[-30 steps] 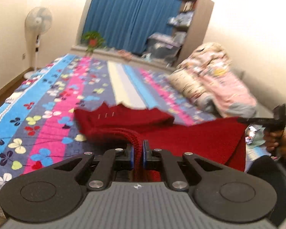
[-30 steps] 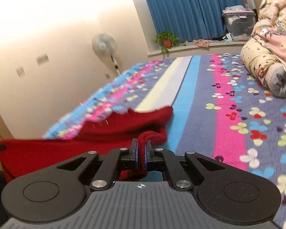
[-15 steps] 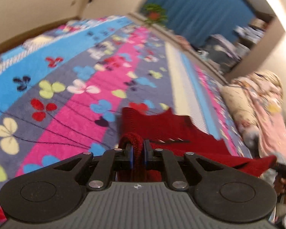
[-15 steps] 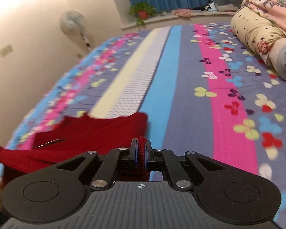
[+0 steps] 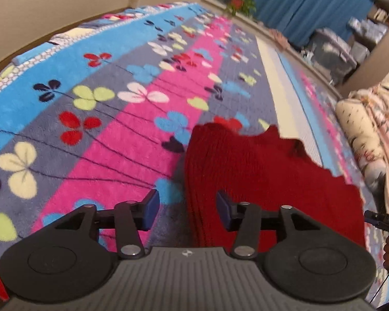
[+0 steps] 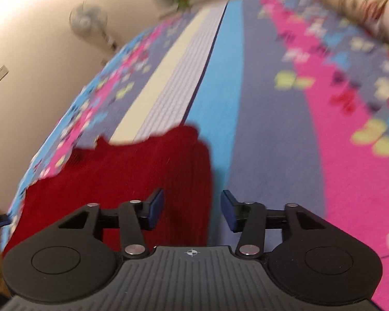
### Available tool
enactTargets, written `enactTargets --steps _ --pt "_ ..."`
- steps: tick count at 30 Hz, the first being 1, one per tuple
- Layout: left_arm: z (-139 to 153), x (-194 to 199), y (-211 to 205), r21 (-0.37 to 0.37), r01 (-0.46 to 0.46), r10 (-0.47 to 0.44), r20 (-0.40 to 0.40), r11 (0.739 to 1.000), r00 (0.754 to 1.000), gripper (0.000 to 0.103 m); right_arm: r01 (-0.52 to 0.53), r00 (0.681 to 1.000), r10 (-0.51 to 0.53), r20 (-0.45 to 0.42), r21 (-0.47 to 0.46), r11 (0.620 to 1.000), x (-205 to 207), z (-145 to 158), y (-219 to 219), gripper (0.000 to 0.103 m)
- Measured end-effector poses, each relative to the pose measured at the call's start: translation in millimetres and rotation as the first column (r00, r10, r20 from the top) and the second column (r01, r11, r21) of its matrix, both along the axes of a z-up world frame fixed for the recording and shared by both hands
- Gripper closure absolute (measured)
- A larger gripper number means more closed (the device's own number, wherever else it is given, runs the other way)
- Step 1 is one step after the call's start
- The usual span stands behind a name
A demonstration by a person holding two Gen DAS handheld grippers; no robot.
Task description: Fold small clothes
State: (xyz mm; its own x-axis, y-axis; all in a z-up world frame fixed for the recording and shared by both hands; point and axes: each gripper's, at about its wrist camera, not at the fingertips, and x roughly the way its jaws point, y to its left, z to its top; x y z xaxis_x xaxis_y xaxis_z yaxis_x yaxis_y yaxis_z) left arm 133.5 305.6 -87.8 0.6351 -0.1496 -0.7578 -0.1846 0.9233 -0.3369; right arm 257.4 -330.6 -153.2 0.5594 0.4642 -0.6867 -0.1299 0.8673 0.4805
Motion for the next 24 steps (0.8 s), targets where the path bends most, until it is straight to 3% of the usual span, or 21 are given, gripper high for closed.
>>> enactTargets --steps 4,6,7,8,10,11,12,15,17,19,22,24 --pt "-13 18 -13 0.021 0.003 -0.002 -0.022 1.000 1.000 0.033 0.027 0.998 -0.026 -0.062 0.014 1.000 11 -13 15 0.046" --pt "-19 27 -19 0.027 0.007 -0.006 -0.046 1.000 0.999 0.034 0.058 0.995 -0.053 -0.084 0.058 0.997 13 -16 13 0.051" --pt "-22 31 -22 0.025 0.019 -0.018 -0.055 0.999 0.998 0.035 0.066 0.994 -0.059 -0.091 0.072 0.995 17 -13 12 0.059" --pt "-24 35 -26 0.027 0.035 -0.033 -0.063 0.999 0.997 0.039 0.065 0.994 -0.057 -0.099 0.082 0.995 18 -11 13 0.066" --pt "-24 40 -35 0.060 0.071 -0.066 -0.071 0.996 0.995 0.076 0.044 0.996 -0.037 -0.087 0.074 0.996 18 -8 16 0.076" --pt "-23 41 -38 0.102 0.082 -0.075 -0.070 0.991 0.995 0.086 0.033 0.997 -0.029 -0.075 0.060 0.998 18 -7 17 0.086" --pt "-22 42 -40 0.121 0.090 -0.082 -0.068 0.989 0.994 0.087 0.031 0.998 -0.028 -0.064 0.047 0.998 18 -4 18 0.093" --pt "-14 40 -41 0.147 0.085 -0.080 -0.040 0.985 0.996 0.088 0.061 0.997 -0.058 -0.050 0.057 0.997 17 1 12 0.094" --pt "0 34 -39 0.149 0.061 -0.066 0.031 0.987 0.997 0.089 0.097 0.995 -0.099 0.016 0.086 0.992 15 13 5 0.095" --pt "19 26 -36 0.145 0.013 -0.034 0.147 0.989 0.988 0.089 0.111 0.977 -0.128 0.168 0.108 0.988 8 39 1 0.095" --pt "37 19 -42 0.227 -0.075 0.006 0.289 0.971 0.957 0.089 0.113 0.910 -0.132 0.393 0.072 0.991 -3 69 10 0.095" --pt "40 22 -49 0.306 -0.115 0.012 0.321 0.945 0.947 0.089 0.171 0.860 -0.163 0.484 0.028 0.985 -5 76 19 0.095"
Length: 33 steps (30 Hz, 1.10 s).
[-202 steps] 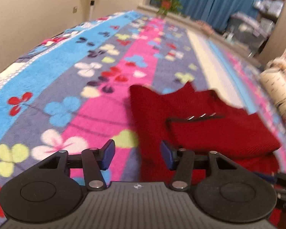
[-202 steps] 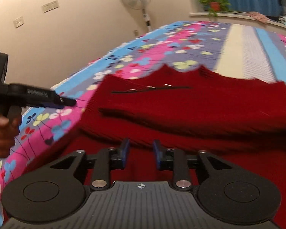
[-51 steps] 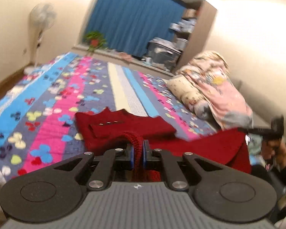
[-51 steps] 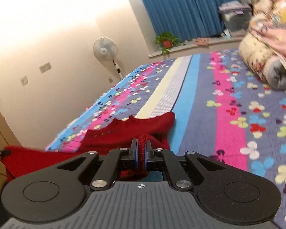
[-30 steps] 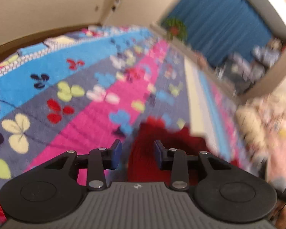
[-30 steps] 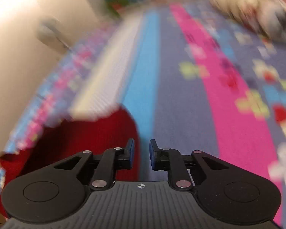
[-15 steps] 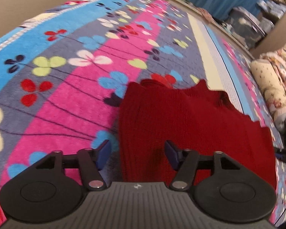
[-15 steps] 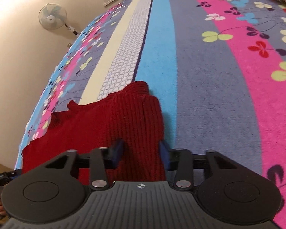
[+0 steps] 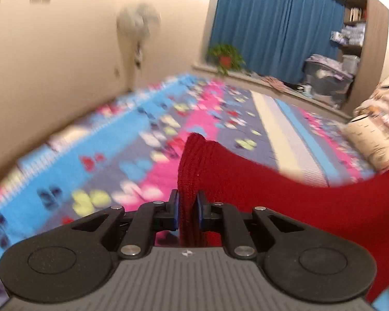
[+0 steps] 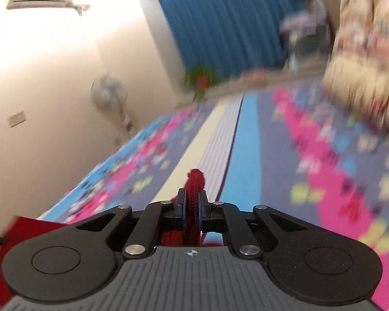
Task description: Fold small clothes
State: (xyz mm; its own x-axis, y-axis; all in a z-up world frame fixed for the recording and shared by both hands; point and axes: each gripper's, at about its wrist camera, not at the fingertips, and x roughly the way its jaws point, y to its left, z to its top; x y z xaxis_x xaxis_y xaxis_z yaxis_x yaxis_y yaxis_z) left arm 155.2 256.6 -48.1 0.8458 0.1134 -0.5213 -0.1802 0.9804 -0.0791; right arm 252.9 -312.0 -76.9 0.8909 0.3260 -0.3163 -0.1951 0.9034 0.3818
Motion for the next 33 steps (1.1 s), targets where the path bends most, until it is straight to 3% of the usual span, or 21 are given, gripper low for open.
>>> enactTargets --steps 1,3,6,7,10,14,15,17,19,24,29,30,31,33 --pt "-3 5 0 0.002 -0.008 0.008 -0.022 1.000 1.000 0.089 0.024 1.000 -0.024 0.015 0.003 1.000 2 -1 1 0.095" --pt "-19 21 3 -0.013 -0.020 0.018 -0.133 1.000 0.991 0.089 0.039 0.998 -0.039 -0.053 -0.010 0.999 18 -12 6 0.095" --pt "-54 41 3 0.006 -0.020 0.020 -0.343 1.000 0.939 0.088 -0.002 0.964 -0.020 -0.266 -0.084 0.996 46 -51 18 0.095" --pt "-61 42 4 0.001 -0.019 0.018 -0.373 1.000 0.927 0.088 -0.015 0.944 -0.024 -0.329 -0.117 0.993 53 -64 22 0.095" --pt "-60 41 11 -0.029 -0.020 0.008 -0.360 0.999 0.933 0.083 -0.017 0.907 -0.047 -0.420 -0.146 0.989 62 -87 26 0.095" --pt "-48 28 22 -0.103 -0.021 -0.012 -0.307 0.994 0.952 0.077 0.004 0.919 -0.061 -0.390 -0.145 0.989 52 -77 24 0.090" --pt "-43 25 21 -0.117 -0.017 -0.019 -0.294 0.993 0.956 0.069 0.012 0.923 -0.069 -0.378 -0.151 0.988 48 -72 22 0.088" --pt "-37 15 22 -0.168 0.009 -0.057 -0.282 0.986 0.958 0.055 -0.005 0.924 -0.039 -0.381 -0.112 0.994 40 -65 13 0.065" --pt "-36 3 20 -0.204 0.058 -0.121 -0.308 0.977 0.944 0.040 -0.022 0.911 -0.003 -0.413 -0.056 0.998 35 -63 3 0.050" --pt "-55 -22 10 -0.201 0.161 -0.235 -0.428 0.966 0.873 0.037 -0.092 0.843 0.103 -0.528 0.048 0.995 6 -72 -10 0.049" --pt "-62 -46 12 -0.235 0.214 -0.298 -0.420 0.948 0.857 0.039 -0.171 0.799 0.191 -0.571 0.090 0.981 -23 -85 -9 0.047" --pt "-62 -50 14 -0.242 0.222 -0.308 -0.415 0.945 0.856 0.051 -0.180 0.789 0.208 -0.578 0.107 0.978 -28 -89 -11 0.047" --pt "-63 -52 15 -0.254 0.231 -0.321 -0.411 0.939 0.853 0.069 -0.188 0.782 0.223 -0.581 0.121 0.975 -31 -90 -12 0.048" --pt "-60 -57 12 -0.262 0.256 -0.345 -0.393 0.930 0.852 0.086 -0.219 0.780 0.258 -0.570 0.137 0.966 -38 -91 -13 0.066"
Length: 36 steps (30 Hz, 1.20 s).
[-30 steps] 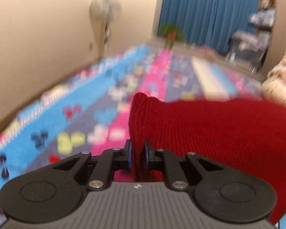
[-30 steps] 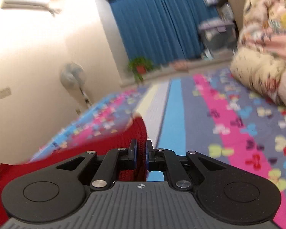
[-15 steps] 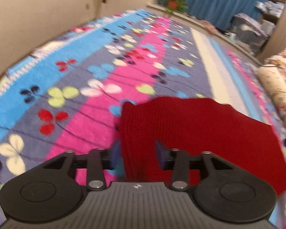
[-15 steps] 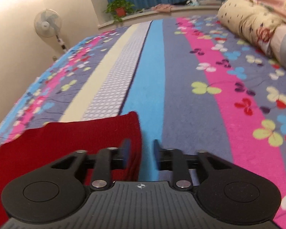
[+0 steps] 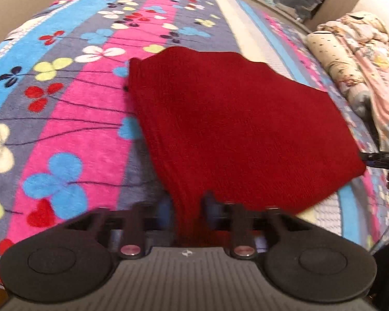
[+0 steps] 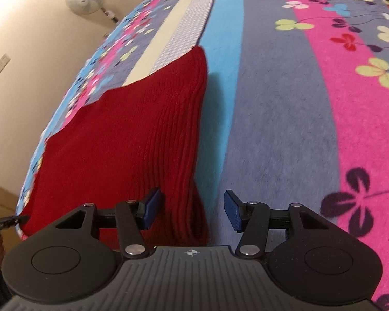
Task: Fold small clothes
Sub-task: 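Fold the hem toward the collar with both grippers and release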
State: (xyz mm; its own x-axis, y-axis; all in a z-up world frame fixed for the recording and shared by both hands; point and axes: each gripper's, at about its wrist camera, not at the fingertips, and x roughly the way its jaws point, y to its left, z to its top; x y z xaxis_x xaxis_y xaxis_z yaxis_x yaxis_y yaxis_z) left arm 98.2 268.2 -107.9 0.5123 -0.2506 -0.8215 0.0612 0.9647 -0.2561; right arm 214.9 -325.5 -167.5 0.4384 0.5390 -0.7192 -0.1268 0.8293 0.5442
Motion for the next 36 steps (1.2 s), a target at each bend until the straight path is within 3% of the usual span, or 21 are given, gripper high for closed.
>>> enactTargets --steps 1,3,6,7,9,10,11,13,15,17,20,22,24,25,27,28,30,32,36 --pt "4 -3 -3 0.016 0.010 -0.011 0.022 1.000 1.000 0.088 -0.023 1.000 0.023 0.016 0.012 1.000 -3 3 0 0.091" --pt "17 -12 -3 0.007 0.017 -0.017 0.086 1.000 0.996 0.088 -0.035 0.997 0.034 0.073 0.016 0.999 -10 17 1 0.091" --pt "30 -21 13 -0.114 -0.026 0.043 0.142 0.993 0.989 0.088 0.035 0.988 -0.049 0.148 0.094 0.995 -23 49 -13 0.093" --pt "25 -19 15 -0.101 -0.037 0.048 0.113 0.994 0.992 0.088 0.060 0.986 -0.077 0.145 0.115 0.992 -25 54 -19 0.093" --pt "2 -10 10 -0.004 -0.031 0.031 -0.019 1.000 0.999 0.087 0.059 0.990 -0.063 0.127 0.035 0.998 -28 48 -17 0.093" --pt "-6 -7 6 0.015 -0.017 0.018 -0.068 1.000 0.998 0.087 0.054 0.996 -0.054 0.071 -0.001 0.999 -24 35 -14 0.093" --pt "-10 -5 3 0.028 0.000 0.002 -0.092 1.000 0.996 0.086 0.049 0.999 -0.049 0.005 -0.034 0.998 -20 21 -10 0.092" --pt "-6 -4 3 0.033 -0.012 0.014 -0.079 0.999 0.997 0.075 0.020 0.997 -0.028 -0.070 -0.114 0.993 -16 0 1 0.090" --pt "4 -7 10 0.036 -0.074 0.075 -0.034 0.997 0.997 0.062 0.025 0.997 -0.034 -0.066 -0.129 0.991 -16 0 4 0.087" --pt "17 -12 16 0.024 -0.124 0.123 0.044 0.992 0.991 0.062 0.060 0.998 -0.062 -0.010 -0.163 0.985 -19 14 1 0.066" --pt "36 -17 16 -0.050 -0.108 0.115 0.163 0.993 0.980 0.062 0.156 0.971 -0.093 0.219 -0.293 0.943 -32 43 3 0.063" --pt "42 -16 3 -0.052 -0.030 0.040 0.196 0.998 0.980 0.062 0.163 0.952 -0.096 0.291 -0.214 0.963 -32 51 -4 0.063" --pt "34 -14 -16 0.015 0.046 -0.048 0.167 0.999 0.985 0.062 0.086 0.961 -0.054 0.272 -0.107 0.991 -31 49 -1 0.063" --pt "25 -9 -25 0.063 0.079 -0.085 0.114 0.995 0.990 0.063 0.042 0.964 -0.014 0.265 -0.099 0.994 -29 47 6 0.063" --pt "0 1 -37 0.150 0.110 -0.106 -0.032 0.983 0.994 0.064 -0.062 0.966 0.092 0.242 -0.130 0.990 -28 38 23 0.063" --pt "-7 5 -40 0.161 0.114 -0.104 -0.064 0.980 0.992 0.064 -0.111 0.971 0.144 0.193 -0.173 0.979 -27 28 33 0.063" --pt "-2 8 -39 0.148 0.095 -0.090 -0.041 0.984 0.995 0.064 -0.188 0.973 0.217 0.075 -0.287 0.939 -21 8 48 0.063" --pt "2 9 -37 0.137 0.065 -0.062 -0.025 0.988 0.998 0.064 -0.210 0.963 0.254 0.089 -0.336 0.918 -23 9 56 0.064" --pt "18 10 -33 0.136 -0.001 -0.011 0.093 0.991 0.996 0.064 -0.163 0.968 0.207 0.139 -0.275 0.948 -20 22 47 0.064"
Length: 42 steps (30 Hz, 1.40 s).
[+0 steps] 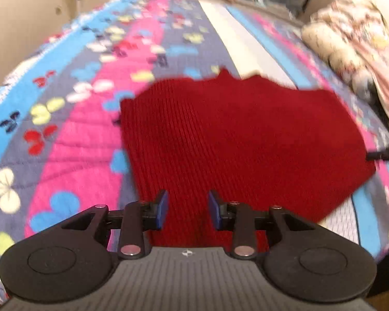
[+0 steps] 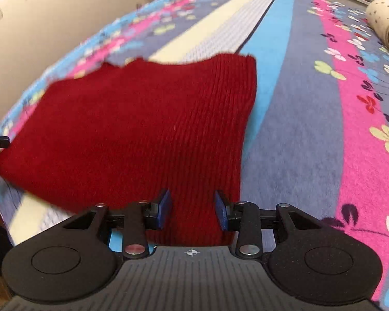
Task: Fold small clothes
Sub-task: 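Fold the hem toward the collar with both grippers and release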
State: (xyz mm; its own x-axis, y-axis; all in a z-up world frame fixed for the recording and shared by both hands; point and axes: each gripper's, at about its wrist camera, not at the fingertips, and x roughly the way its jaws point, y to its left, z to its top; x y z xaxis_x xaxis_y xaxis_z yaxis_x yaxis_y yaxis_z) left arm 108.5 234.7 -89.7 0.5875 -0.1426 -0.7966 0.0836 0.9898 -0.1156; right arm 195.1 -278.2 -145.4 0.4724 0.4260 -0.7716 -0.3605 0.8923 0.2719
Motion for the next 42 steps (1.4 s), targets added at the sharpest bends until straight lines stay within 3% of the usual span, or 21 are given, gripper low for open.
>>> enactTargets --steps 2,5,7,11,14,17,21,24,27,29,30,32,35,39,40,42 --pt "-5 10 6 0.018 -0.056 0.056 -0.031 0.998 0.998 0.064 0.002 1.000 -0.002 -0.012 -0.026 1.000 2 -8 -1 0.063" --pt "-31 25 13 0.097 -0.120 0.136 -0.190 0.988 0.972 0.064 -0.012 0.999 0.009 -0.032 -0.098 0.995 6 -19 7 0.063" --pt "-22 26 11 0.098 -0.129 0.142 -0.139 0.987 0.980 0.064 -0.007 1.000 0.006 -0.019 -0.082 0.997 3 -12 7 0.063" --pt "5 24 8 0.006 -0.143 0.143 0.023 0.990 0.989 0.064 0.051 0.997 -0.050 0.057 -0.019 0.998 2 3 -3 0.062" --pt "13 27 -13 0.013 -0.079 0.078 0.081 0.997 0.994 0.064 0.094 0.995 -0.092 0.028 -0.064 0.994 8 -9 -7 0.060" --pt "4 33 -32 0.044 0.002 -0.004 0.063 0.999 0.998 0.064 0.077 0.997 -0.080 -0.022 -0.115 0.990 10 -25 -5 0.055" --pt "-24 41 -52 0.165 0.060 -0.048 -0.076 0.984 0.996 0.059 0.079 0.997 -0.078 0.014 -0.125 0.989 7 -17 -3 0.055" --pt "-9 39 -51 0.118 0.028 -0.028 0.001 0.993 1.000 0.059 0.095 0.994 -0.089 0.065 -0.095 0.991 0 -5 -4 0.055" --pt "-4 38 -52 0.102 0.031 -0.035 0.036 0.994 0.999 0.059 0.084 0.996 -0.079 0.044 -0.111 0.990 3 -11 -5 0.054" --pt "-18 43 -57 0.167 0.042 -0.034 -0.053 0.985 0.998 0.057 0.060 0.998 -0.061 0.001 -0.167 0.984 4 -24 -1 0.050" --pt "-25 45 -57 0.187 0.051 -0.035 -0.085 0.981 0.996 0.049 0.061 0.998 -0.060 0.008 -0.171 0.983 4 -25 -1 0.049" --pt "-15 45 -51 0.177 0.023 -0.016 -0.044 0.984 0.999 0.047 0.075 0.997 -0.071 0.030 -0.167 0.983 2 -19 -1 0.049" --pt "4 39 -32 0.101 -0.074 0.069 0.049 0.992 0.996 0.047 0.114 0.988 -0.094 0.119 -0.172 0.979 -8 -2 3 0.049" --pt "19 31 -8 0.110 -0.206 0.195 0.108 0.972 0.975 0.047 0.158 0.970 -0.127 0.208 -0.140 0.978 -23 15 16 0.049" --pt "21 29 0 0.123 -0.235 0.221 0.116 0.964 0.968 0.047 0.164 0.969 -0.137 0.207 -0.115 0.980 -26 17 20 0.052" --pt "24 23 15 0.128 -0.276 0.259 0.131 0.953 0.957 0.047 0.170 0.967 -0.156 0.200 -0.057 0.984 -32 22 32 0.068"
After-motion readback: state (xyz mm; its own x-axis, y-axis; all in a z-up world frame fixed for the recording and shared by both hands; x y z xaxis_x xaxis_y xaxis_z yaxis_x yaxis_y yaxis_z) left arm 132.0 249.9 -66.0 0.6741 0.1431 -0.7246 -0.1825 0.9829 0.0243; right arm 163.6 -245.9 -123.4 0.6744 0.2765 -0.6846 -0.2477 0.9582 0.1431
